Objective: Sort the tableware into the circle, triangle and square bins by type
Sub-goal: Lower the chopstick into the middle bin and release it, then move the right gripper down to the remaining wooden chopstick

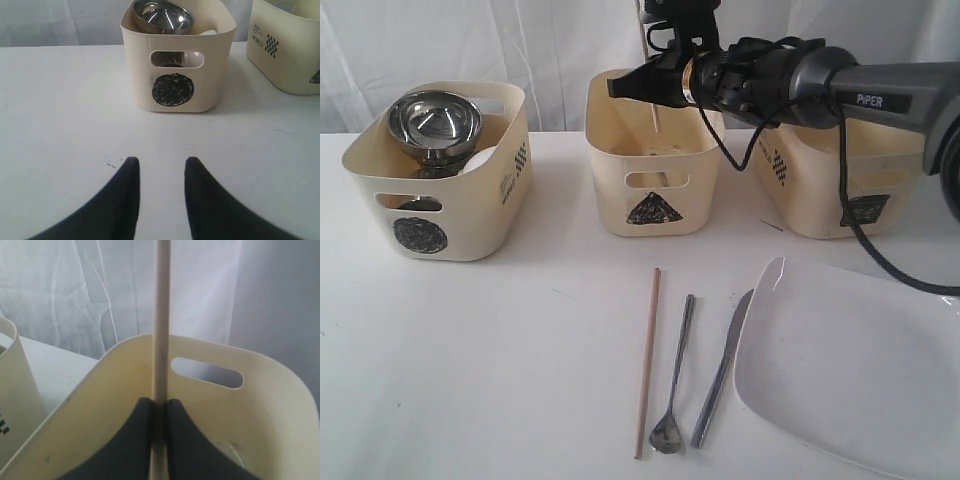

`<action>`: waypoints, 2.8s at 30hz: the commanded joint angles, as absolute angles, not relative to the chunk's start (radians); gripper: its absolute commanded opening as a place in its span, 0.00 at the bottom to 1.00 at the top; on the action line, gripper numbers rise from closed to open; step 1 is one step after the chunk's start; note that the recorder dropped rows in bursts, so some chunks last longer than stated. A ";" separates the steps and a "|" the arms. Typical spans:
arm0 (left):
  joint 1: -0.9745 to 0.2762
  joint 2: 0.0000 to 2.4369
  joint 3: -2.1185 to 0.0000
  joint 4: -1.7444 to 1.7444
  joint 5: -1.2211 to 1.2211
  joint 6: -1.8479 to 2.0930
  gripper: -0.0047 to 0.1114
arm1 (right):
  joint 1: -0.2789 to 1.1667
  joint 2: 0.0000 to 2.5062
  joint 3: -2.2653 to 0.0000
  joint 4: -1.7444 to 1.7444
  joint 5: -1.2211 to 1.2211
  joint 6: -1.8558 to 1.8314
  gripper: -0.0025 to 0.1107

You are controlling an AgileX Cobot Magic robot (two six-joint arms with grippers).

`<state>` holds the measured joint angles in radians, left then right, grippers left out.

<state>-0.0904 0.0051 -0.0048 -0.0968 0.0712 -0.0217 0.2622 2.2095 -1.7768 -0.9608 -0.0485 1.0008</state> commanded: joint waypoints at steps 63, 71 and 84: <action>-0.093 0.000 0.000 -0.096 0.075 -0.021 0.35 | 0.431 1.482 -0.892 0.210 0.683 0.118 0.31; -0.093 0.000 0.000 -0.096 0.075 -0.021 0.35 | 0.494 1.479 -0.823 0.220 0.512 0.161 0.48; -0.093 0.000 0.000 -0.096 0.075 -0.021 0.35 | 0.564 1.677 -0.934 0.245 0.473 0.175 0.49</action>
